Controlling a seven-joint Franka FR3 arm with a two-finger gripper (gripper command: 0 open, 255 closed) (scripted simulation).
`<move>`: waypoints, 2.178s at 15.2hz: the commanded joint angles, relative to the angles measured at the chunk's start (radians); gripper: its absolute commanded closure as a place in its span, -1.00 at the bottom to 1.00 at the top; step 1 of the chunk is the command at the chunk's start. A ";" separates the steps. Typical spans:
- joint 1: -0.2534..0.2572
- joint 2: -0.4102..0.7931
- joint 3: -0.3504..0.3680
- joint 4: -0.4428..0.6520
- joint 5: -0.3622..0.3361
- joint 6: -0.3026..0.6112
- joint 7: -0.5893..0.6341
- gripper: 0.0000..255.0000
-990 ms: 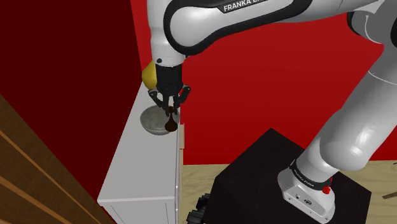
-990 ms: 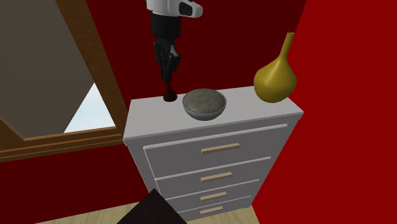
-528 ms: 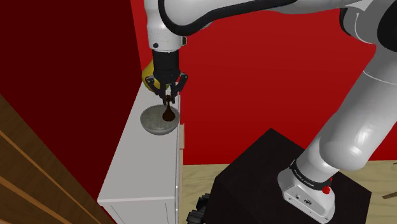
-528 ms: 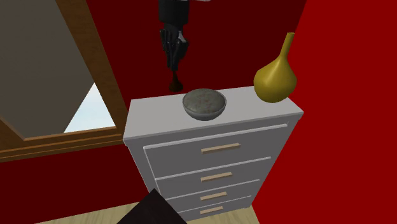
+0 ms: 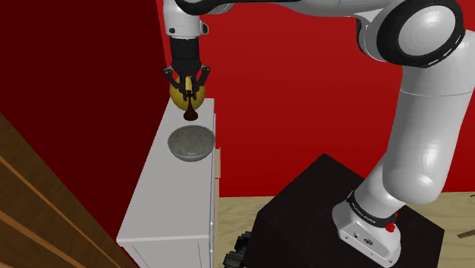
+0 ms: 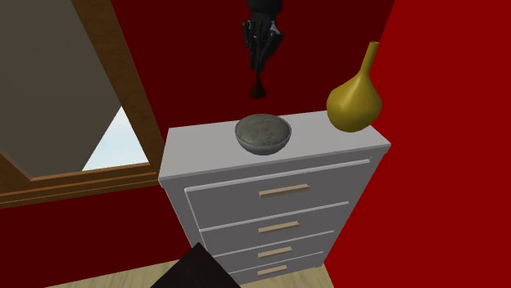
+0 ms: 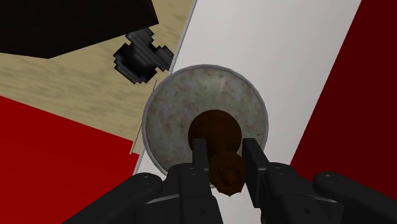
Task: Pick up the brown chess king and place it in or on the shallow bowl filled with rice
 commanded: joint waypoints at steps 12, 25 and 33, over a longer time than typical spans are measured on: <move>-0.003 0.082 -0.019 -0.019 -0.033 0.092 -0.021 1.00; -0.009 0.098 -0.025 -0.115 -0.040 0.202 -0.023 1.00; -0.009 0.098 -0.025 -0.115 -0.040 0.202 -0.023 -1.00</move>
